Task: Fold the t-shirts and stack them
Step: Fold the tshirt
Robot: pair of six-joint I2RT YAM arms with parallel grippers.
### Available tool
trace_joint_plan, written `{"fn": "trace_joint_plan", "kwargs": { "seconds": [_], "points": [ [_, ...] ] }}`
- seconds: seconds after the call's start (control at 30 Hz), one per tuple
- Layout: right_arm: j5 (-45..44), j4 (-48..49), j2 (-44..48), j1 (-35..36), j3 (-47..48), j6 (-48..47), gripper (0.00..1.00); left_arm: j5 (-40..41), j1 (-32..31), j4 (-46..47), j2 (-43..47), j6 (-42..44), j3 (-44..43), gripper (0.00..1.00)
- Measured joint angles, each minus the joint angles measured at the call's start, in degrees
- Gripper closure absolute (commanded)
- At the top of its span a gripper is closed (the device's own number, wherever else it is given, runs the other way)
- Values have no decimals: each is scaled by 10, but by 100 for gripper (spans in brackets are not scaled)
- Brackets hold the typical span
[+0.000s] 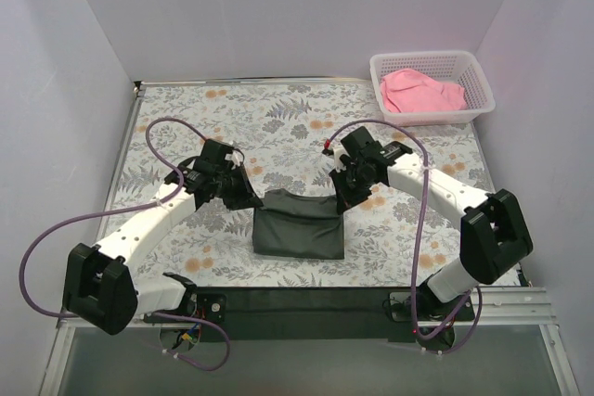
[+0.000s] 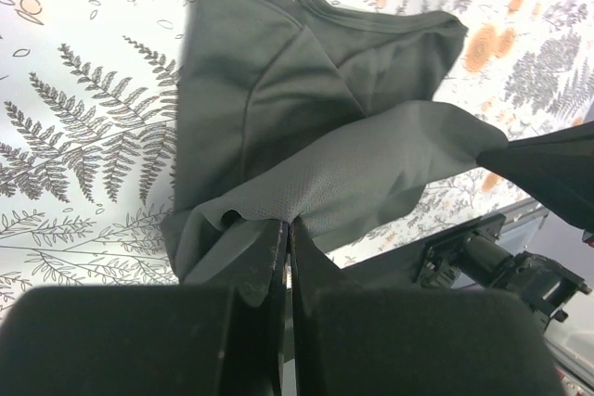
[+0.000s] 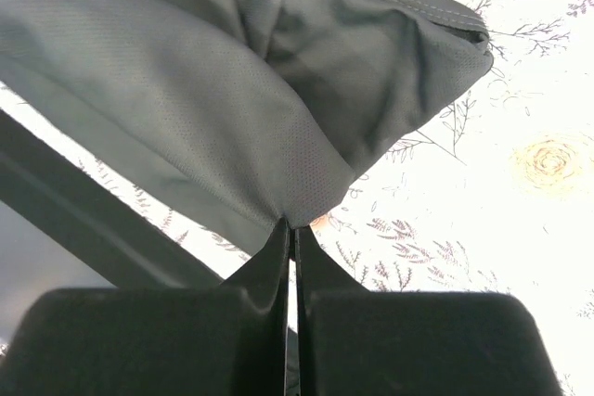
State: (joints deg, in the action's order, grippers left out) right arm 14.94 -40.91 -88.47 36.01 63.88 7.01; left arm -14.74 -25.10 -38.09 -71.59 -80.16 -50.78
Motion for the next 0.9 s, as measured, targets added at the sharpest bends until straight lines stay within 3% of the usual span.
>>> {"fn": "trace_joint_plan", "kwargs": {
  "seconds": [0.5,0.9],
  "points": [
    [-10,-68,97,0,25,12,99,-9,0,-9,67,9,-31,100],
    [-13,-90,103,-28,40,12,99,-11,0,2,64,14,-46,100]
  ]
}}
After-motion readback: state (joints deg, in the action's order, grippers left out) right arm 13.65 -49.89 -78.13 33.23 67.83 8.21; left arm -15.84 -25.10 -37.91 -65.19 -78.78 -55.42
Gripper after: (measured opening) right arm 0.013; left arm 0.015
